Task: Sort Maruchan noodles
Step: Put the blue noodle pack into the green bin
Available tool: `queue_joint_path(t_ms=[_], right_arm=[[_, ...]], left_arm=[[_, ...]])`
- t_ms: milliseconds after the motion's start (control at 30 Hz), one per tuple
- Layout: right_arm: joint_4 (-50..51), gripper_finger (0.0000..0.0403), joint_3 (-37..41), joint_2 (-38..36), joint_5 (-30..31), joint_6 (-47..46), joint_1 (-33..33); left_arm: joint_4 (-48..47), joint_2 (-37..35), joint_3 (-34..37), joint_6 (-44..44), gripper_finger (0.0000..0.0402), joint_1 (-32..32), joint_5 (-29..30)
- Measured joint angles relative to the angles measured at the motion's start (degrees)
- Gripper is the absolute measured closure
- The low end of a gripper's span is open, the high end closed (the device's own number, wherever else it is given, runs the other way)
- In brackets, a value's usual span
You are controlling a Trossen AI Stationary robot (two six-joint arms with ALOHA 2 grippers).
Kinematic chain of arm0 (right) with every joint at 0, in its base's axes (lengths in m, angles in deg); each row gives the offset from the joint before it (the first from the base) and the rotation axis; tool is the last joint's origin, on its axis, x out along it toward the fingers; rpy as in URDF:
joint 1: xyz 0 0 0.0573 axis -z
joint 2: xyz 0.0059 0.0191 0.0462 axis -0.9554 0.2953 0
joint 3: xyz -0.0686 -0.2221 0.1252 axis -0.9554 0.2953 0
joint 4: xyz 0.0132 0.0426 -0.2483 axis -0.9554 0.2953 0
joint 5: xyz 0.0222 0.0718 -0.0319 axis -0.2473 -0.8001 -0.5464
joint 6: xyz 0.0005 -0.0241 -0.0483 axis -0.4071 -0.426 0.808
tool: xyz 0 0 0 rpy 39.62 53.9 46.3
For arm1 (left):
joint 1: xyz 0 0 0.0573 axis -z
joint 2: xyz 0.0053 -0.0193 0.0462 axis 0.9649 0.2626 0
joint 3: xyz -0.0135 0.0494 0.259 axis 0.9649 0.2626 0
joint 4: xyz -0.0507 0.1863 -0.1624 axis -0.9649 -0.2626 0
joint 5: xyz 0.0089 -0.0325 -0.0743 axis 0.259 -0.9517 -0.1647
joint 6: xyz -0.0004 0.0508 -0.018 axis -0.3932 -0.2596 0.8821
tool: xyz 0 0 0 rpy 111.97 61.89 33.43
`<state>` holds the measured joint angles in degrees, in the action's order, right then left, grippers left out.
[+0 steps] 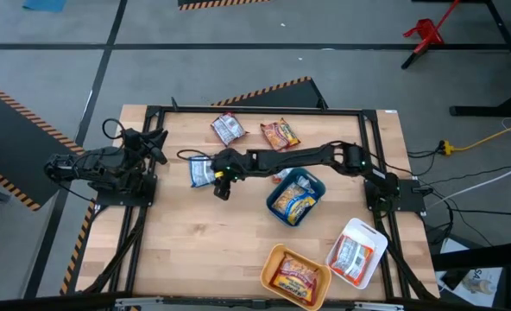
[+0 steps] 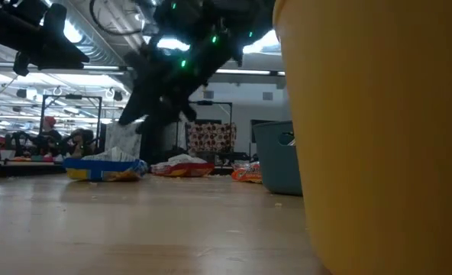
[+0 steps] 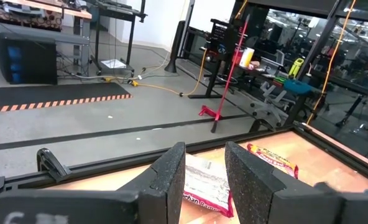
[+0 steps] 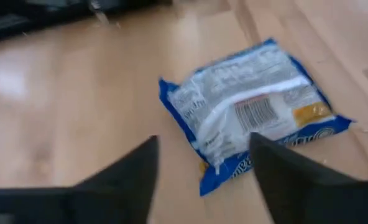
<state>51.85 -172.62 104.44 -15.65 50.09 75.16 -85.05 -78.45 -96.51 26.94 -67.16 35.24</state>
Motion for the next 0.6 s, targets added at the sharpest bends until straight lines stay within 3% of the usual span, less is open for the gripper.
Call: queue_joint_path(t_ms=[133,267,433,600], right_arm=[[-0.34,0.0077,0.04,3.08,0.98,-0.05,-0.04],[-1.81,0.0026,0.09,5.44,5.62,-0.24,-0.12],[-5.55,0.0021,0.09,7.24,6.94,-1.01,0.78],[-5.51,0.0070,0.09,7.24,8.15,-2.03,1.62]], left_arm=[[-0.07,0.00,0.00,-0.02,0.0294,0.01,-0.23],[-0.07,0.00,0.00,-0.02,0.0294,0.02,-0.79],[-0.11,0.00,0.00,-0.04,0.0294,0.02,-0.88],[-0.25,0.00,0.00,-0.05,0.0294,0.01,-0.85]])
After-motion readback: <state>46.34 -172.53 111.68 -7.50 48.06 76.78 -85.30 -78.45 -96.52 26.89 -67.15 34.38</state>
